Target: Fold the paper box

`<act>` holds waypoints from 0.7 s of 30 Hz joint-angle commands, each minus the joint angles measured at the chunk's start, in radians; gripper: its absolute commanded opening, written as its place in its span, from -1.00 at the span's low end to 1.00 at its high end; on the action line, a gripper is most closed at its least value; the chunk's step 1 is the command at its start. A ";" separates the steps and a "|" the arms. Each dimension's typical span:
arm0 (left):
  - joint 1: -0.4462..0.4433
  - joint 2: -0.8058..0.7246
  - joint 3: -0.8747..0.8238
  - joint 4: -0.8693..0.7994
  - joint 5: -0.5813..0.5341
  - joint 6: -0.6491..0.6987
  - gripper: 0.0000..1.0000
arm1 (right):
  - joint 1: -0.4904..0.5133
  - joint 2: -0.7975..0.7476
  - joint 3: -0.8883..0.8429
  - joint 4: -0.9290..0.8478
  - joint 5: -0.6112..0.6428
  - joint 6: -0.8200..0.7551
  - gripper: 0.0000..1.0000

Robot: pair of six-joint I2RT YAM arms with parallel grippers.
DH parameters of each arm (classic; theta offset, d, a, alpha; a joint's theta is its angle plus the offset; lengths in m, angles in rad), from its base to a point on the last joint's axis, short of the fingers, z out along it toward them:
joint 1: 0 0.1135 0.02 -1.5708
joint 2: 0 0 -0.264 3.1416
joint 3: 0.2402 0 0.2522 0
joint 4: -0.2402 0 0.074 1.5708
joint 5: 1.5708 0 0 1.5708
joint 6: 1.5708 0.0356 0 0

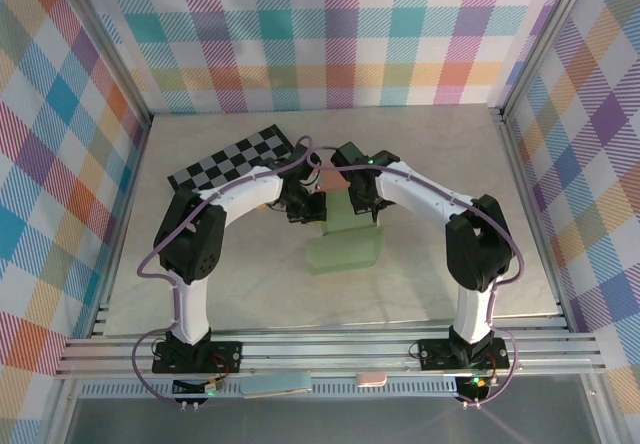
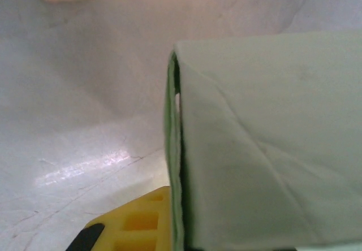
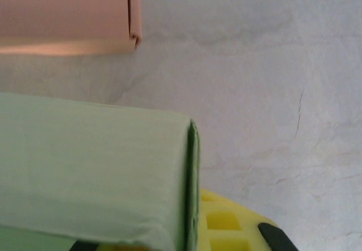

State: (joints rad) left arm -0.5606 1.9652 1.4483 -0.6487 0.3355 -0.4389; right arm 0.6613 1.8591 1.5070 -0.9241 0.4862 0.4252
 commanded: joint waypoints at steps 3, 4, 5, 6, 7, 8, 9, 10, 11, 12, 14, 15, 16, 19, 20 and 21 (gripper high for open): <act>0.007 -0.063 -0.087 0.161 -0.010 -0.052 -0.61 | 0.004 -0.033 -0.036 -0.052 -0.010 0.065 -1.00; 0.006 -0.073 -0.096 0.178 -0.009 -0.051 -0.55 | 0.004 -0.031 -0.037 -0.054 -0.010 0.066 -1.00; 0.005 -0.087 -0.107 0.198 -0.005 -0.045 -0.46 | 0.004 -0.025 -0.036 -0.057 -0.012 0.066 -1.00; 0.005 -0.101 -0.118 0.215 0.001 -0.039 -0.38 | 0.004 -0.018 -0.034 -0.061 -0.014 0.066 -1.00; 0.005 -0.113 -0.127 0.228 0.003 -0.031 -0.33 | 0.004 -0.013 -0.033 -0.062 -0.018 0.064 -1.00; 0.005 -0.126 -0.137 0.241 0.008 -0.023 -0.27 | 0.004 -0.008 -0.031 -0.065 -0.021 0.065 -1.00; 0.005 -0.137 -0.145 0.247 0.011 -0.013 -0.22 | 0.004 -0.004 -0.033 -0.062 -0.026 0.064 -1.00; 0.006 -0.141 -0.149 0.252 0.019 -0.004 -0.20 | 0.003 -0.004 -0.034 -0.061 -0.031 0.064 -1.00; 0.007 -0.143 -0.152 0.253 0.026 0.005 -0.17 | 0.002 -0.003 -0.036 -0.061 -0.036 0.064 -1.00; 0.007 -0.144 -0.156 0.250 0.032 0.011 -0.16 | 0.003 -0.001 -0.037 -0.059 -0.037 0.063 -1.00; 0.007 -0.150 -0.168 0.257 0.043 0.016 -0.05 | 0.001 0.003 -0.039 -0.062 -0.040 0.063 -1.00; 0.007 -0.158 -0.179 0.268 0.050 0.016 -0.04 | -0.002 0.003 -0.039 -0.061 -0.042 0.063 -1.00; 0.007 -0.164 -0.188 0.276 0.054 0.018 -0.04 | -0.003 0.002 -0.040 -0.062 -0.044 0.063 -1.00; 0.008 -0.187 -0.210 0.285 0.049 0.022 -0.03 | -0.005 0.000 -0.039 -0.060 -0.048 0.060 -1.00; 0.011 -0.190 -0.214 0.283 0.042 0.023 -0.04 | -0.005 0.000 -0.039 -0.061 -0.049 0.060 -1.00; 0.014 -0.189 -0.218 0.282 0.038 0.025 -0.06 | -0.005 -0.001 -0.040 -0.061 -0.051 0.060 -1.00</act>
State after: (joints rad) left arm -0.5606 1.8141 1.2453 -0.3862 0.3656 -0.4374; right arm 0.6605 1.8549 1.4788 -0.9630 0.4511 0.4717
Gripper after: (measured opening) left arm 0.476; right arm 0.068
